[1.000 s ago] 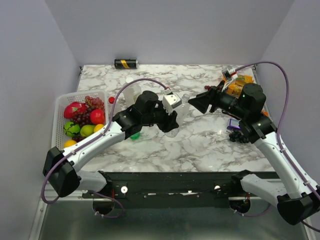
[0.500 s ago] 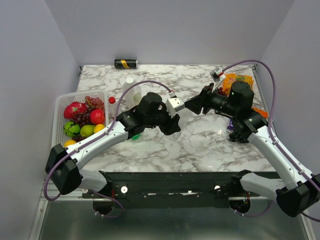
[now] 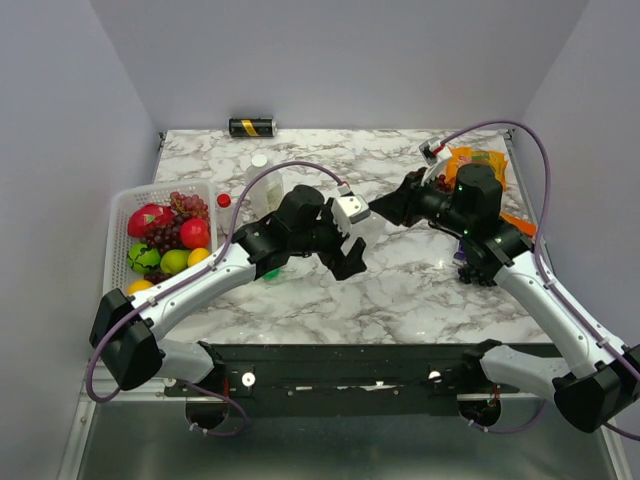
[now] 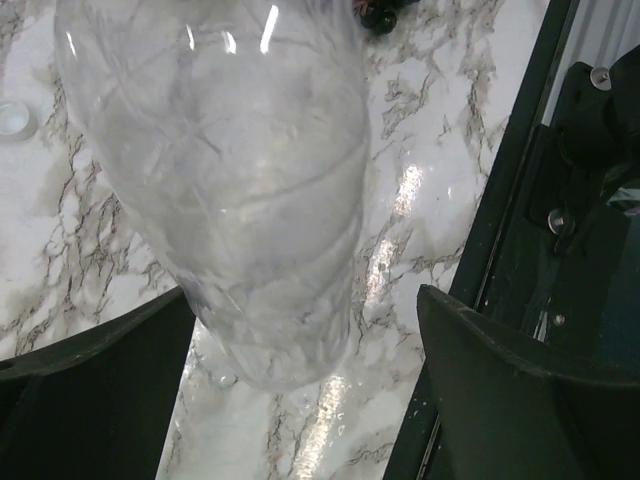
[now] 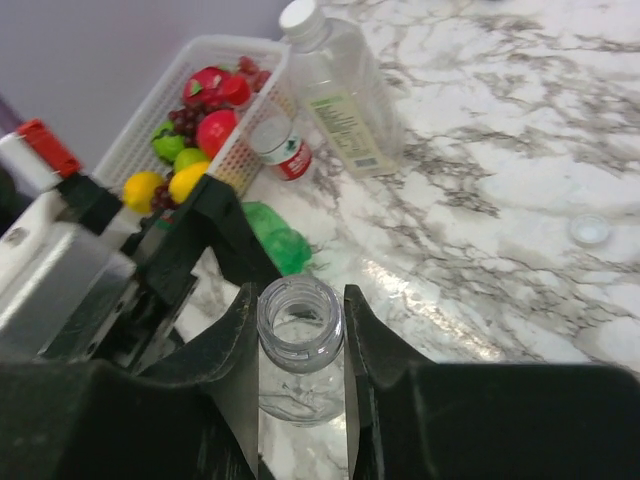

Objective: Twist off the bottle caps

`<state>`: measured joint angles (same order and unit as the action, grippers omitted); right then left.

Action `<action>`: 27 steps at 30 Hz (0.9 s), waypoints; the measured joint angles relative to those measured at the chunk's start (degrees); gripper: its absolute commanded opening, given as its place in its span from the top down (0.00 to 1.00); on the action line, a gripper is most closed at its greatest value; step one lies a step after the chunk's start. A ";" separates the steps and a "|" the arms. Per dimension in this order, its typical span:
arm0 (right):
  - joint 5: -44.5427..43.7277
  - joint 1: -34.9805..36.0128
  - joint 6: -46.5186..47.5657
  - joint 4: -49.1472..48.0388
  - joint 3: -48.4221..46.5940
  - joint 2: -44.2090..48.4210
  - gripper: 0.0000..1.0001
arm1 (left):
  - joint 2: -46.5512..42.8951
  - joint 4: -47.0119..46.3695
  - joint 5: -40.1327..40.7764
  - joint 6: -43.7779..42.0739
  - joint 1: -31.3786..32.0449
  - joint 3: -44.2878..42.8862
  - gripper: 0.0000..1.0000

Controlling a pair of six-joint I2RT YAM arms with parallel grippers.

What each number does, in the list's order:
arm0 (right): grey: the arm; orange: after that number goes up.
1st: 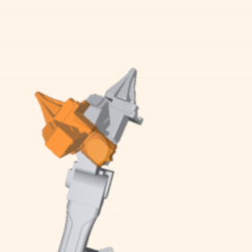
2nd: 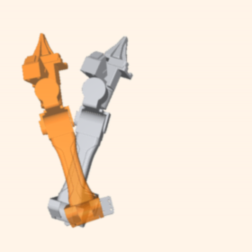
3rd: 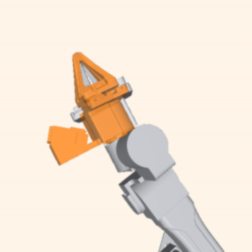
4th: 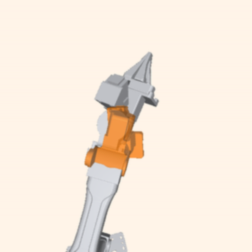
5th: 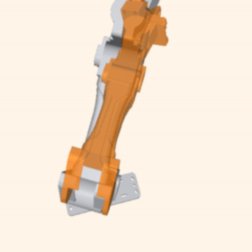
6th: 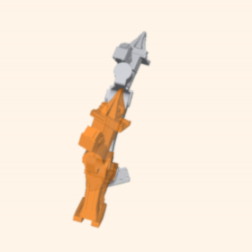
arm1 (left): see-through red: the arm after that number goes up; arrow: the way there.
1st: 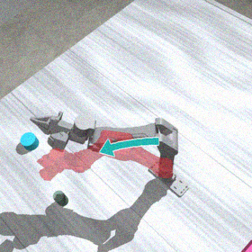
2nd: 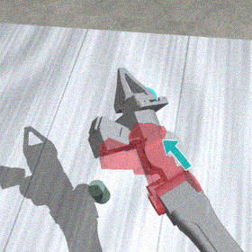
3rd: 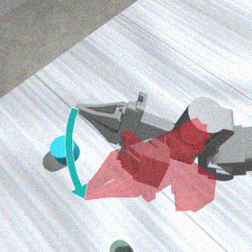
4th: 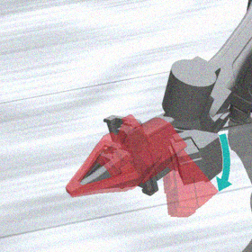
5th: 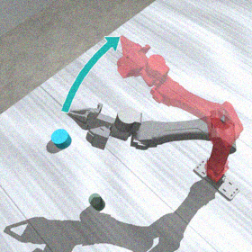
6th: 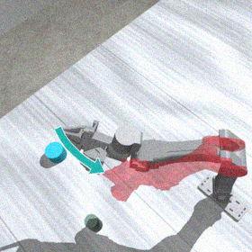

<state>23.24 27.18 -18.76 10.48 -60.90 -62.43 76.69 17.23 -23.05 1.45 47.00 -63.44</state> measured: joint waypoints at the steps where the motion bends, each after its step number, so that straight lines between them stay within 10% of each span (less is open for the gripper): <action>1: -1.88 -0.02 0.22 0.48 -0.11 0.00 0.99 | -0.17 -0.13 0.04 0.04 0.00 0.00 0.01; 16: -34.58 -0.35 9.97 -4.04 -6.60 -12.68 0.99 | -4.92 -2.34 8.44 1.97 -3.67 0.22 0.01; 27: -40.63 -2.01 14.36 -11.89 -12.87 -30.56 0.99 | -13.29 -6.23 24.15 4.59 -8.02 4.07 0.01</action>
<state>-17.39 25.17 -4.40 -1.41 -73.78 -92.99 63.40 11.00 1.10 6.04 38.98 -59.37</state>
